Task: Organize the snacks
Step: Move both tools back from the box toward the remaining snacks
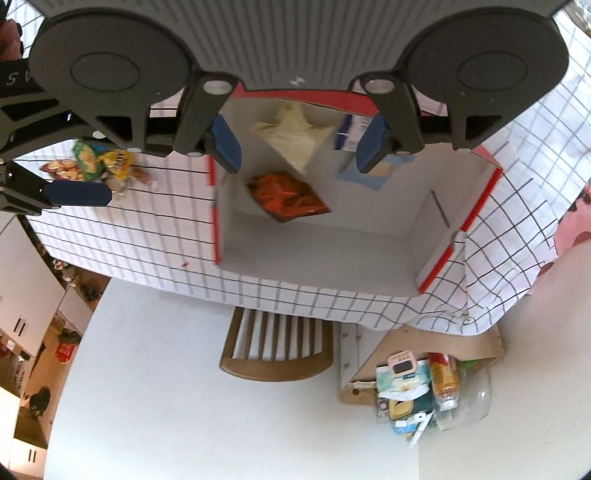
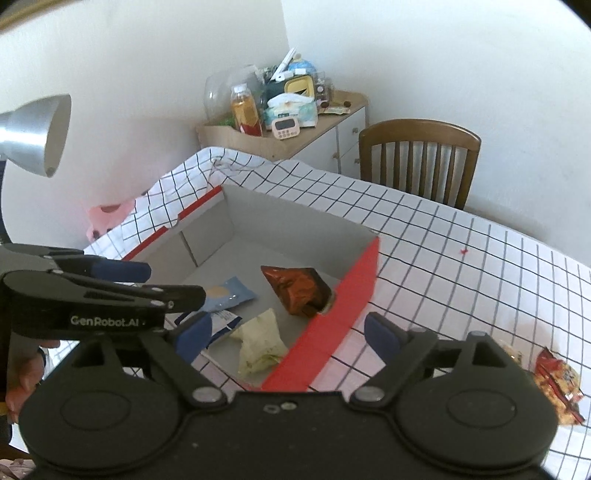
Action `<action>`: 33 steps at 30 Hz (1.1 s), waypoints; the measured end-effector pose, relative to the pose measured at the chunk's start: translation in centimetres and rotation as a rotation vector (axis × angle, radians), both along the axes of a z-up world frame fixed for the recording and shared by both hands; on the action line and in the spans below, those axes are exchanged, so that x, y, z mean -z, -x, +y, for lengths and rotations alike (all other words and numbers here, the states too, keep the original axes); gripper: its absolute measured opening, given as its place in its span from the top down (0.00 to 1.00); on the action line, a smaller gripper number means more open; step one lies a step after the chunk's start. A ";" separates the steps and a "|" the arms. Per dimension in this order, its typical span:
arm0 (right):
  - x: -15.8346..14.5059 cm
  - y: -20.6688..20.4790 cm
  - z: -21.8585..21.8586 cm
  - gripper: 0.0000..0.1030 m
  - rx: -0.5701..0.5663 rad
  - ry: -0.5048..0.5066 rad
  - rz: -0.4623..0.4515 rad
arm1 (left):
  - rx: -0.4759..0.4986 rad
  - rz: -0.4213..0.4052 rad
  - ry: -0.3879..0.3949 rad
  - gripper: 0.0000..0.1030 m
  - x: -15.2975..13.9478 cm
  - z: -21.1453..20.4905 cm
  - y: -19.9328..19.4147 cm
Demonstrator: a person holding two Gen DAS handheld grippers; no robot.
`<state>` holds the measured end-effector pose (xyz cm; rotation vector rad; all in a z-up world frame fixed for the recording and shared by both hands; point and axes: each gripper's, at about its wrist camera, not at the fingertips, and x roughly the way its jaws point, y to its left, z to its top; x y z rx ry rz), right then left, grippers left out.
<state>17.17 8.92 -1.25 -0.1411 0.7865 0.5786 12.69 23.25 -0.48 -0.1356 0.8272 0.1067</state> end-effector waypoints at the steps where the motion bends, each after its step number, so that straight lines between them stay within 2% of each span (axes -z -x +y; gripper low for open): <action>1: -0.2 0.3 -0.7 0.11 0.004 -0.009 -0.001 | 0.004 -0.005 0.003 0.34 -0.1 -0.7 0.2; 5: -0.7 1.2 -3.4 0.09 0.025 -0.034 -0.008 | 0.018 -0.017 0.010 0.29 -0.2 -3.3 1.0; 18: -0.4 3.9 -13.6 0.00 0.144 -0.106 -0.012 | 0.100 -0.030 0.053 0.27 1.1 -12.1 1.8; 21: 0.0 4.2 -15.8 0.00 0.175 -0.119 -0.001 | 0.120 -0.016 0.066 0.23 1.8 -13.9 1.6; 33: 3.4 4.5 -25.4 0.00 0.312 -0.100 0.063 | 0.241 0.082 0.060 0.23 5.5 -21.1 -0.6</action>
